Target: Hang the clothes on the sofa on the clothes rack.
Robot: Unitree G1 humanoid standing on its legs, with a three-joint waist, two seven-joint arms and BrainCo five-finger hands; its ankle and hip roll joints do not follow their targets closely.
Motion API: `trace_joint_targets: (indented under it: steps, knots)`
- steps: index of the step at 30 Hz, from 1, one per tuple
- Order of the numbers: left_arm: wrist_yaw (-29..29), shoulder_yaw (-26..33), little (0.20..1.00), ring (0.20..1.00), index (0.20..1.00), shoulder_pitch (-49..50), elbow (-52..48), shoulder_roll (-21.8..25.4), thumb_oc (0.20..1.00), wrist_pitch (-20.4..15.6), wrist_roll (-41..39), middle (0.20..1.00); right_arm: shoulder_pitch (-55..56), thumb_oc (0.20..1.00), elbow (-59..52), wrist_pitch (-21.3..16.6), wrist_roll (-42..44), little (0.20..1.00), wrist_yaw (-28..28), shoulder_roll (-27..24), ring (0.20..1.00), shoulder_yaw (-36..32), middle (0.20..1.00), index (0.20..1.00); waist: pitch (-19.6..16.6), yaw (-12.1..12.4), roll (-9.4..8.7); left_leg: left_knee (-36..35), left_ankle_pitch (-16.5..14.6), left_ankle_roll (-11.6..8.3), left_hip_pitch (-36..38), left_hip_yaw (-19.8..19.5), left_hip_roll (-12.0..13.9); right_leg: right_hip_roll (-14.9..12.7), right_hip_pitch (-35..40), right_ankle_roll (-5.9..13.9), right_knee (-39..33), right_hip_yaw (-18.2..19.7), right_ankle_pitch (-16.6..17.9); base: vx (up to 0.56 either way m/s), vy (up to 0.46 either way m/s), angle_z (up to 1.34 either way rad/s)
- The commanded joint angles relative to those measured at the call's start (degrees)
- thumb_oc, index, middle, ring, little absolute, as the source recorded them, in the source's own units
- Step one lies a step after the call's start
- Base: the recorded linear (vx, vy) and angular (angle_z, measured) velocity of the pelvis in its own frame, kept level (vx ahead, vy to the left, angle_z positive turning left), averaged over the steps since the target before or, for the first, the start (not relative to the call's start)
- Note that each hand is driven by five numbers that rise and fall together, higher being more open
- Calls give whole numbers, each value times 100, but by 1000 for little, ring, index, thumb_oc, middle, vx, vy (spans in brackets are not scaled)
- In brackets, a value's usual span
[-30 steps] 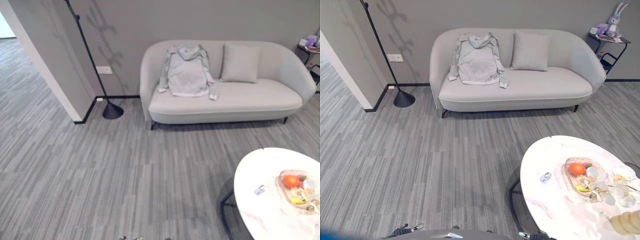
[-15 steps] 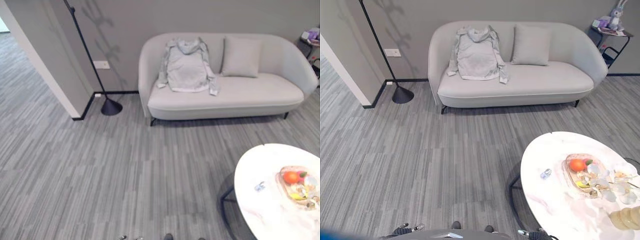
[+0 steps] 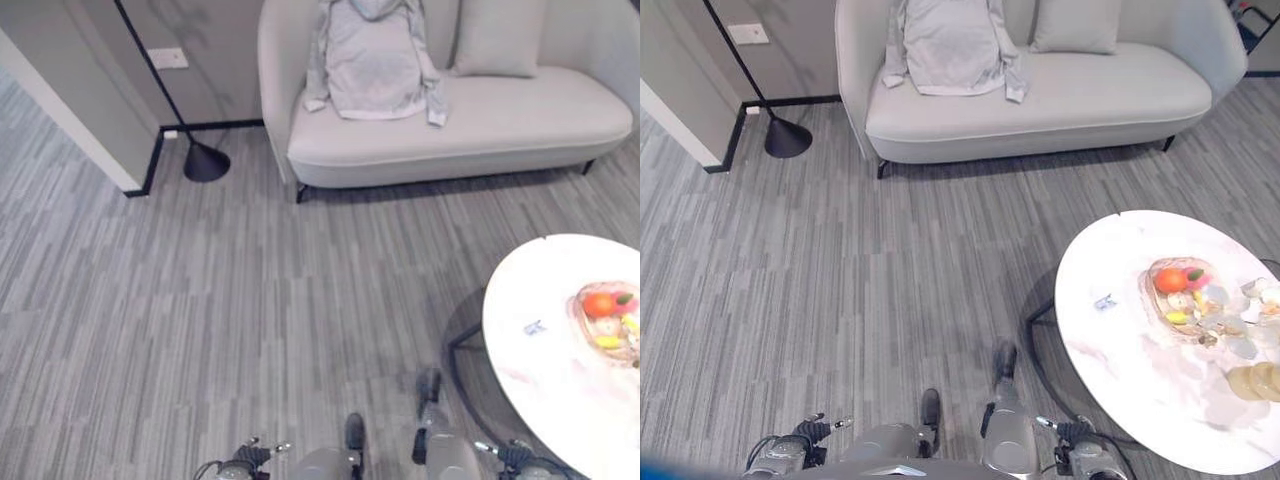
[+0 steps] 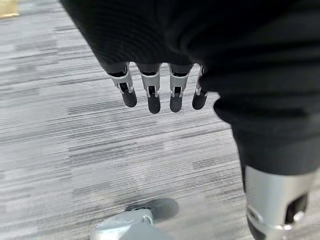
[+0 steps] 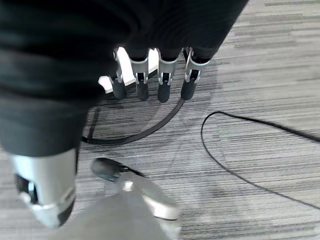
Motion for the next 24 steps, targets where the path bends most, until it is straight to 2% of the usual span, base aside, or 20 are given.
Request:
trace_joint_targets:
  steps: [1,3,4,5,6,7,8,9,10,11,12,13,14,15,16,19,21,22,23,24]
  knots:
    - [99,-230,1000,1000,1000,190,-131,233,1000,-152,41,1000,67,1000,26,-82,123,1000,-127,-124,1000,158,1000,1000,-409,157,-109,-215,-1291,-836,1648,-384,462,260,-212,-34,142,-291,465,555,-185,16]
    - [140,-147,1000,1000,1000,254,-104,247,1000,-150,35,1000,123,1000,71,-113,124,1000,-106,-113,1000,188,1000,1000,-590,146,-157,-215,-1322,-913,1865,-408,743,385,-34,-102,142,-381,699,549,-242,13]
    - [137,-129,1000,1000,1000,263,-125,253,1000,-146,13,1000,124,1000,87,-106,142,1000,-101,-116,1000,184,1000,1000,-622,150,-133,-148,-1227,-968,1837,-381,906,447,19,-124,142,-402,707,319,-181,32]
    - [137,-129,1000,1000,1000,263,-125,254,1000,-146,13,1000,124,1000,87,-106,142,1000,-101,-116,1000,185,1000,1000,-625,146,-137,-147,-1224,-967,1832,-385,902,442,16,-123,142,-404,708,432,-235,42]
    - [131,-101,1000,1000,1000,289,-143,249,1000,-144,-84,1000,159,1000,130,-118,157,1000,-113,-116,1000,214,1000,1000,-768,163,-9,109,-801,-1135,1773,-451,1236,644,119,-213,213,-443,657,439,-210,54]
    - [121,-89,1000,1000,1000,284,-163,244,1000,-150,-173,1000,147,1000,151,-136,187,1000,-127,-128,1000,224,1000,1000,-842,146,8,338,-431,-1218,1634,-573,1323,679,158,-281,225,-471,595,717,-317,61]
    - [65,-77,1000,1000,1000,295,-212,269,1000,-166,-210,1000,149,1000,115,-172,260,1000,-110,-148,1000,219,1000,1000,-941,144,8,897,122,-1323,1403,-630,1441,778,344,-448,225,-501,414,528,-225,45]
    - [26,-69,1000,1000,1000,313,-246,306,1000,-173,-249,1000,165,1000,103,-180,256,1000,-88,-160,1000,229,1000,1000,-947,150,-31,1238,371,-1351,1251,-571,1478,819,471,-547,224,-500,317,633,-278,16]
    - [-5,-88,1000,1000,1000,292,-329,341,1000,-196,-333,1000,155,1000,107,-180,280,1000,-80,-196,1000,238,1000,1000,-865,201,-108,1838,646,-1264,926,-350,1529,888,742,-707,200,-443,143,562,-257,-8]
    - [5,-121,1000,1000,1000,232,-404,365,1000,-230,-425,1000,70,1000,109,-196,362,1000,-96,-283,1000,212,1000,1000,-694,296,-231,2265,449,-1060,411,-96,1522,927,1017,-818,170,-232,-61,673,-216,-10]
    - [21,-156,1000,1000,1000,190,-410,328,1000,-213,-431,1000,6,1000,88,-219,420,1000,-102,-305,1000,246,1000,1000,-628,369,-352,2101,-128,-879,-8,24,1248,894,1271,-812,143,-59,-278,649,-87,-12]
    - [44,-186,1000,1000,1000,178,-400,277,1000,-196,-414,1000,-15,1000,70,-249,446,1000,-111,-304,1000,271,1000,1000,-596,428,-379,1788,-453,-852,-223,42,1047,888,1458,-799,142,68,-489,632,26,-33]
    - [59,-236,1000,1000,1000,149,-368,208,1000,-166,-365,1000,-54,1000,30,-282,427,1000,-138,-305,1000,325,1000,1000,-526,523,-387,1286,-315,-910,-760,14,731,946,1665,-762,142,141,-694,628,99,-42]
    - [48,-213,1000,1000,1000,150,-332,198,1000,-159,-378,1000,-50,1000,35,-274,373,1000,-149,-289,1000,355,1000,1000,-465,669,-265,503,352,-995,-1143,-109,470,1168,1890,-767,142,233,-840,662,148,-36]
    - [29,-190,1000,1000,1000,184,-297,194,1000,-169,-407,1000,-24,1000,51,-283,340,1000,-160,-279,1000,353,1000,1000,-450,788,-184,-88,704,-1060,-1535,-154,289,1310,2120,-792,142,407,-1004,480,120,-22]
    - [13,-205,1000,1000,1000,204,-254,193,1000,-182,-388,1000,-19,1000,113,-300,286,1000,-175,-267,1000,349,1000,1000,-434,885,-170,-215,822,-1188,-1970,-67,225,1386,2435,-825,142,622,-1220,377,96,-95]
    - [-23,-151,1000,1000,1000,269,-205,218,1000,-156,-373,1000,-21,1000,120,-254,191,1000,-130,-232,1000,376,1000,1000,-535,967,-145,-215,1007,-1161,-1972,18,277,1475,2676,-831,142,826,-1348,556,200,-60]
    - [0,-88,1000,1000,1000,359,-149,263,1000,-127,-309,1000,20,1000,139,-201,70,1000,-103,-139,1000,414,1000,1000,-647,1009,-209,-215,1297,-1149,-1781,-21,344,1414,2773,-803,142,906,-1397,605,283,5]
    - [0,-62,1000,1000,1000,367,-143,268,1000,-134,-314,1000,31,1000,144,-196,43,1000,-90,-124,1000,424,1000,1000,-678,1011,-250,-215,1348,-1127,-1731,-1,363,1360,2793,-787,142,901,-1423,720,381,-39]
    - [7,-27,1000,1000,1000,366,-85,291,1000,-111,-308,1000,19,1000,161,-163,-4,1000,-47,-84,1000,422,1000,1000,-779,1008,-369,-153,1228,-1047,-1608,95,341,1174,2892,-698,146,878,-1355,408,243,-63]
